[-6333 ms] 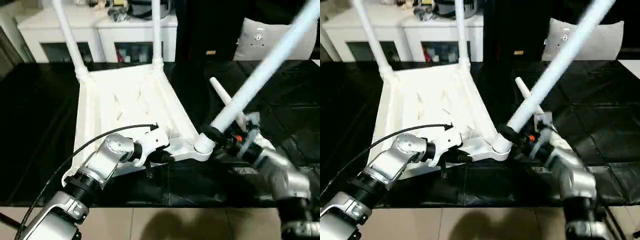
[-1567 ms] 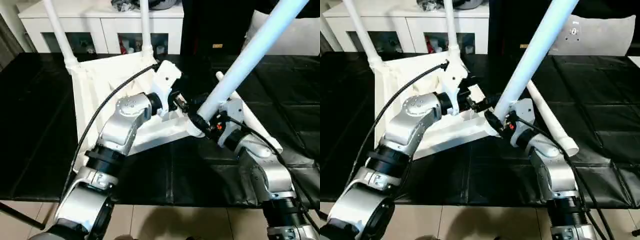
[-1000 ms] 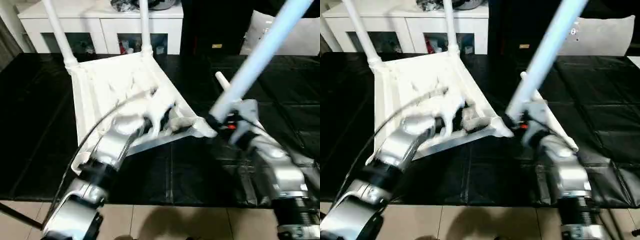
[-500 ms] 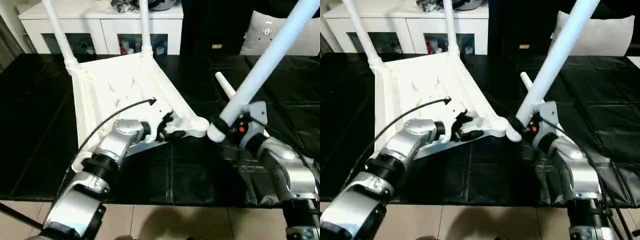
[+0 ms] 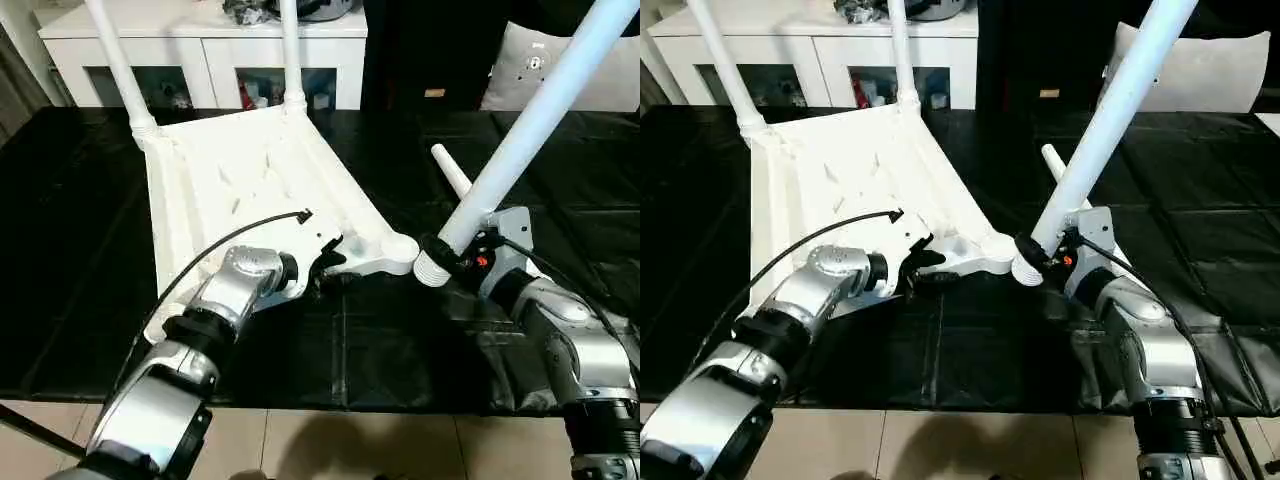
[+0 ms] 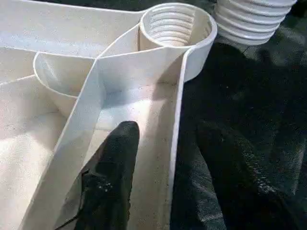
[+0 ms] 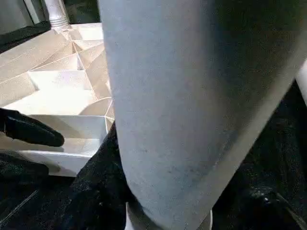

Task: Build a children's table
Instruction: Insert table leg to table base

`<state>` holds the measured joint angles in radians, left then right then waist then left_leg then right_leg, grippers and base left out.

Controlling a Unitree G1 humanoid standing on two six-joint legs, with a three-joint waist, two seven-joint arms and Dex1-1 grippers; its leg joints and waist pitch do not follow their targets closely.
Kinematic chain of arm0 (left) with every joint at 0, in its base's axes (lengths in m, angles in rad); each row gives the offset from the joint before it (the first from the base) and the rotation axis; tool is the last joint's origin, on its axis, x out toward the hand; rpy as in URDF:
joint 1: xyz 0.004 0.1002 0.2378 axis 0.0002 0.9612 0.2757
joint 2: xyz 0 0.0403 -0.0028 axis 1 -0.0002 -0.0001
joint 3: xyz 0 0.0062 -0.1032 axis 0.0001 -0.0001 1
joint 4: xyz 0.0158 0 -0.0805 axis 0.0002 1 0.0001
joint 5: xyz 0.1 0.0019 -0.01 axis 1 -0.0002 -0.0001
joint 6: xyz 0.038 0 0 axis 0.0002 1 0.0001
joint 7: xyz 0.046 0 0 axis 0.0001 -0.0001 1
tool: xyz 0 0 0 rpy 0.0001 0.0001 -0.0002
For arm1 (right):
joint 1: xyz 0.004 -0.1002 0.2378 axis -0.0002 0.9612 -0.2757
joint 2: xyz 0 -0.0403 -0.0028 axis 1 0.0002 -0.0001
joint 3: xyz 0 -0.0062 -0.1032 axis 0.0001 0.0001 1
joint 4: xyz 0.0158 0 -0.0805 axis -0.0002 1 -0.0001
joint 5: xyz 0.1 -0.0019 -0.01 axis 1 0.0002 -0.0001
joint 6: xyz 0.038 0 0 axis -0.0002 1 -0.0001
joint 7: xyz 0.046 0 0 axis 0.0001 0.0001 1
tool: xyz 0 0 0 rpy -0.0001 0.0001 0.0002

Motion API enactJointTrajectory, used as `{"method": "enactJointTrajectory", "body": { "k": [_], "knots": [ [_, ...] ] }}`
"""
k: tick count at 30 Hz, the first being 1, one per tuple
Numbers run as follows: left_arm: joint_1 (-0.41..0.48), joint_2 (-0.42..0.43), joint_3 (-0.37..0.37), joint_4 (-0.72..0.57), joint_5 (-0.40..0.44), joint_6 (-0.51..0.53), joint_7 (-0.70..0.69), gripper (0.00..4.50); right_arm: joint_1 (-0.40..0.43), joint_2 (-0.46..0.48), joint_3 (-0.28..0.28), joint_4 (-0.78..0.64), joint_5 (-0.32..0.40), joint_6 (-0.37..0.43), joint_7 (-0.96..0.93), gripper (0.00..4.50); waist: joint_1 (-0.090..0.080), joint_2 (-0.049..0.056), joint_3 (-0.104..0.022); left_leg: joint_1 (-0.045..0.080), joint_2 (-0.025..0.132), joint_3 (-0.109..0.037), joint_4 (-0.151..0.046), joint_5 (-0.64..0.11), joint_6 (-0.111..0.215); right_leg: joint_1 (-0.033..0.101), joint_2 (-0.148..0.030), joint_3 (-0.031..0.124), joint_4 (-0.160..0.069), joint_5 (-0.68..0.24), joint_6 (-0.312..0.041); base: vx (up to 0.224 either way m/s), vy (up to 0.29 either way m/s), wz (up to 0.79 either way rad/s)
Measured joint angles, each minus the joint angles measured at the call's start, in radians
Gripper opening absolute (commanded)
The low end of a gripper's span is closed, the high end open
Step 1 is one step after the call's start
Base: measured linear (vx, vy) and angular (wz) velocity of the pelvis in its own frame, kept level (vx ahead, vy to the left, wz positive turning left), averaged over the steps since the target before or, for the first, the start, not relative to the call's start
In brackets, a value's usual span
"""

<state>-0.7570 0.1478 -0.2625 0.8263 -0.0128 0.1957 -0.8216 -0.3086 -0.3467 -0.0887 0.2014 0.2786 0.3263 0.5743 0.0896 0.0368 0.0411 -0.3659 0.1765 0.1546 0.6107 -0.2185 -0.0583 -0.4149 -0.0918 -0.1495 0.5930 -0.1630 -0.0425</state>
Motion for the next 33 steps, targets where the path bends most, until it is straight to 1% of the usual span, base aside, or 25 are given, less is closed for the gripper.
{"method": "enactJointTrajectory", "body": {
  "k": [4, 6, 8, 9, 11, 12, 13, 16, 17, 18, 19, 22, 23, 26, 33],
  "knots": [
    [-0.002, 0.000, 0.000, 0.013, 0.009, -0.015, -0.001, 1.70, -0.001, 0.000, 0.002, 0.000, 0.000, 0.002, 0.001, 1.88, 0.000, 0.000, 0.000, 0.000, 0.000, 0.000, 0.000, 0.000, 0.000, 0.000, 0.000, 0.000, 0.000, 0.000, 0.000, 0.000, 0.000, 0.00],
    [-0.006, 0.000, 0.000, 0.022, 0.011, -0.019, -0.002, 1.58, -0.002, 0.000, 0.002, 0.000, -0.001, 0.008, 0.001, 1.88, 0.000, 0.000, 0.000, 0.000, 0.000, 0.000, 0.000, 0.000, 0.000, 0.000, 0.000, 0.000, 0.000, 0.000, 0.000, 0.000, 0.000, 0.00],
    [-0.009, 0.000, 0.000, 0.028, 0.015, -0.021, -0.002, 1.34, -0.002, 0.000, 0.003, 0.000, -0.001, 0.013, 0.001, 1.88, -0.001, 0.000, 0.000, 0.001, 0.000, 0.000, 0.000, 0.000, 0.000, 0.001, 0.000, 0.000, 0.000, 0.000, 0.000, 0.000, 0.000, 0.00],
    [-0.011, 0.000, -0.001, 0.033, 0.018, -0.025, -0.003, 1.34, -0.002, 0.000, 0.003, 0.000, -0.001, 0.015, 0.001, 1.88, -0.001, 0.000, 0.000, 0.002, 0.000, 0.000, 0.000, 0.000, 0.000, 0.001, 0.000, 0.000, 0.000, -0.001, 0.001, 0.000, 0.000, 0.00],
    [-0.016, 0.000, -0.004, 0.041, 0.020, -0.027, -0.004, 1.14, -0.002, 0.000, 0.005, 0.000, -0.001, 0.015, 0.001, 1.88, -0.001, 0.000, 0.000, 0.002, 0.000, 0.000, 0.000, 0.000, 0.000, 0.002, 0.000, 0.000, 0.000, -0.003, 0.005, 0.000, 0.000, 0.00],
    [-0.019, 0.000, -0.007, 0.043, 0.021, -0.027, -0.004, 1.14, -0.002, 0.000, 0.008, 0.000, -0.001, 0.015, 0.001, 1.88, -0.001, 0.000, 0.000, 0.002, 0.000, 0.000, 0.000, 0.000, 0.000, 0.002, 0.000, 0.000, 0.000, -0.003, 0.005, 0.000, 0.000, 0.00],
    [-0.020, 0.000, -0.010, 0.043, 0.027, -0.027, -0.005, 0.90, -0.002, 0.000, 0.010, 0.000, -0.001, 0.015, 0.001, 1.88, -0.001, 0.000, 0.000, 0.002, 0.000, 0.000, 0.000, 0.000, 0.000, 0.002, 0.000, 0.000, 0.000, -0.003, 0.005, 0.000, 0.000, 0.00],
    [-0.022, 0.000, -0.013, 0.045, 0.038, -0.030, -0.009, 0.80, -0.002, 0.000, 0.012, 0.000, -0.001, 0.015, 0.001, 1.88, -0.001, 0.000, 0.000, 0.003, 0.000, 0.000, 0.000, 0.000, 0.000, 0.002, 0.000, 0.000, 0.000, -0.003, 0.005, 0.000, 0.000, 0.00],
    [-0.023, 0.002, -0.017, 0.046, 0.043, -0.032, -0.011, 0.63, -0.002, 0.000, 0.012, 0.000, -0.002, 0.016, 0.001, 1.88, -0.001, 0.000, 0.000, 0.003, 0.000, 0.000, 0.000, 0.000, 0.000, 0.002, 0.000, 0.000, 0.000, -0.003, 0.005, 0.000, 0.000, 0.00],
    [-0.025, 0.002, -0.019, 0.049, 0.048, -0.037, -0.013, 0.63, -0.002, 0.000, 0.012, 0.000, -0.002, 0.016, 0.001, 1.88, -0.001, 0.000, 0.000, 0.003, 0.000, 0.000, 0.000, 0.000, 0.000, 0.003, 0.000, 0.000, 0.000, -0.003, 0.005, 0.000, 0.000, 0.00],
    [-0.026, 0.002, -0.020, 0.052, 0.050, -0.040, -0.015, 0.43, -0.002, 0.000, 0.012, 0.000, -0.002, 0.016, 0.001, 1.88, -0.001, 0.000, 0.000, 0.003, 0.000, 0.000, 0.000, 0.000, 0.000, 0.003, 0.000, 0.000, 0.000, -0.003, 0.005, 0.000, 0.000, 0.00],
    [-0.026, 0.004, -0.020, 0.053, 0.052, -0.048, -0.017, 0.38, -0.002, 0.000, 0.013, 0.000, -0.002, 0.017, 0.001, 1.88, -0.002, 0.000, 0.000, 0.003, 0.000, 0.000, 0.000, 0.000, -0.001, 0.003, 0.000, 0.000, 0.000, -0.003, 0.005, 0.000, 0.000, 0.00],
    [-0.026, 0.004, -0.020, 0.053, 0.053, -0.049, -0.018, 0.14, -0.002, 0.000, 0.013, 0.000, -0.002, 0.018, 0.001, 1.88, -0.002, 0.000, 0.000, 0.004, 0.000, 0.000, 0.000, 0.000, 0.000, 0.003, 0.000, 0.000, 0.000, -0.003, 0.005, 0.000, 0.000, 0.00],
    [-0.026, 0.006, -0.024, 0.053, 0.058, -0.052, -0.035, 0.01, -0.002, 0.000, 0.017, 0.000, -0.001, 0.020, 0.002, 1.88, -0.003, 0.000, 0.000, 0.003, 0.000, 0.000, 0.000, 0.000, 0.000, 0.004, 0.000, 0.000, -0.001, -0.003, 0.005, 0.000, 0.000, 0.00],
    [-0.011, 0.022, -0.049, 0.033, 0.084, -0.100, -0.056, 0.00, -0.003, -0.019, 0.027, -0.002, -0.001, 0.025, 0.043, 1.88, -0.003, 0.000, 0.000, 0.004, 0.000, 0.000, -0.001, 0.000, 0.000, 0.004, 0.000, 0.000, -0.001, -0.003, 0.005, 0.000, 0.000, 0.00]
  ]
}}
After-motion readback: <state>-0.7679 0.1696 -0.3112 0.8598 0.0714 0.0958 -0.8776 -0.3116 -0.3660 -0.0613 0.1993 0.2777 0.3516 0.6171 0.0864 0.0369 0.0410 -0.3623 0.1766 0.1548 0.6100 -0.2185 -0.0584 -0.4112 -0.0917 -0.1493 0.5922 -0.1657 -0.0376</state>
